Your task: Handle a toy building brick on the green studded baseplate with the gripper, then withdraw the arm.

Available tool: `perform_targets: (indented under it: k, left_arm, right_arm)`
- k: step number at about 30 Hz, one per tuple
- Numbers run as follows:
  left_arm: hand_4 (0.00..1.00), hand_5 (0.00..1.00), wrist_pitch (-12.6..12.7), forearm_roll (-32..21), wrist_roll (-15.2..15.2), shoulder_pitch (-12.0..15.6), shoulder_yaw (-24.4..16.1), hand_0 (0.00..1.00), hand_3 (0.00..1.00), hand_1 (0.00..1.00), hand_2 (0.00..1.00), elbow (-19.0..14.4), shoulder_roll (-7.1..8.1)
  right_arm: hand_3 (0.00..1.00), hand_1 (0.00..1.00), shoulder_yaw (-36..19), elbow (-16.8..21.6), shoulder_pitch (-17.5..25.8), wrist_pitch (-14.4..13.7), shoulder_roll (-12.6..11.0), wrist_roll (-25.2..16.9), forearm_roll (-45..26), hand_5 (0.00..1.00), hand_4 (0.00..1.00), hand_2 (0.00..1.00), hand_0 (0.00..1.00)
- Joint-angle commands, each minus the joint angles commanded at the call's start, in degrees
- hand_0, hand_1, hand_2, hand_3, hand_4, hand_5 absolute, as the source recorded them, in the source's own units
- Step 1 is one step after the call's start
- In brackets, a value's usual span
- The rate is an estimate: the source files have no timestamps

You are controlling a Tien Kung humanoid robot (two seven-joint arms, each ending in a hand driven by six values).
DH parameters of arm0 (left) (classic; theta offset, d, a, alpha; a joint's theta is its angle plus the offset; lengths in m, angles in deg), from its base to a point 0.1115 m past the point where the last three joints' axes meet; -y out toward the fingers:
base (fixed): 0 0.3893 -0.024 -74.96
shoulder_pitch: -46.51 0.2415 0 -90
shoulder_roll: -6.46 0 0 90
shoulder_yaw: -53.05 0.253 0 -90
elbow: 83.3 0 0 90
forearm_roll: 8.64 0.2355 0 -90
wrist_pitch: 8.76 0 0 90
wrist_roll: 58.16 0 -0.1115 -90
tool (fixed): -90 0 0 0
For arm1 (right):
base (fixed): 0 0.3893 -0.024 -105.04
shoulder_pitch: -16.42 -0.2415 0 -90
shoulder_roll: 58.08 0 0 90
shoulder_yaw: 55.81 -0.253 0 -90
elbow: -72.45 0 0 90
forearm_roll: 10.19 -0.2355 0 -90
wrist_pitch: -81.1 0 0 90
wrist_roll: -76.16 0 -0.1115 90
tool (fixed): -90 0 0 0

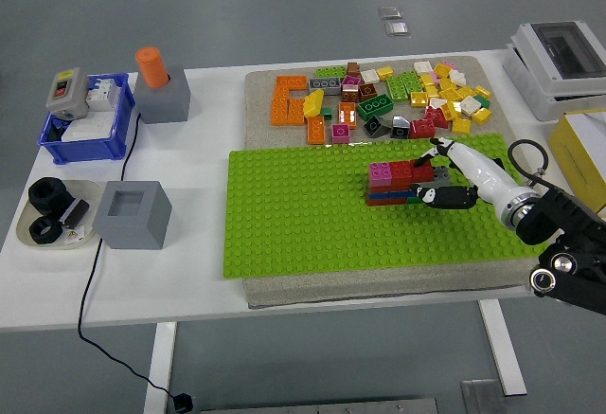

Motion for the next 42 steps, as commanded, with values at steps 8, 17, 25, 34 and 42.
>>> perform_targets:
  k: [8,17,25,34,42]
  left_arm:
    - [0.799,0.542,0.08,-0.22,-0.25,-0.05,0.20,0.769,0.777,0.713,0.678,0.02,0.00]
    - [0.798,0.546,0.09,-0.51,-0.43,-0.08,0.44,0.768,0.776,0.711,0.677,0.04,0.00]
    - [0.797,0.546,0.07,-0.72,-0.53,-0.07,0.66,0.767,0.776,0.712,0.676,0.06,-0.02]
    - [0.795,0.546,0.04,-0.74,-0.49,0.03,0.63,0.767,0.774,0.711,0.675,0.05,-0.04]
    - [0.795,0.545,0.07,-0.45,-0.32,0.13,0.30,0.767,0.773,0.711,0.676,0.02,-0.02]
  right_arm:
    - [0.640,0.976,0.09,-0.77,0.10,0.01,0.51,-0.70,-0.74,0.346,0.670,0.983,0.830]
    - [0.640,0.975,0.42,-1.31,0.06,0.12,0.72,-0.88,-0.98,0.356,0.663,0.984,0.829]
    - [0.638,0.975,0.58,-1.74,0.09,0.16,0.81,-0.94,-1.05,0.362,0.661,0.980,0.827]
    - [0.627,0.974,-0.64,-0.69,0.24,-0.24,0.03,-1.40,-0.89,0.379,0.670,0.976,0.827]
    - [0.638,0.972,-3.21,1.74,0.77,-0.39,-1.90,-1.47,-1.41,0.361,0.678,0.977,0.827]
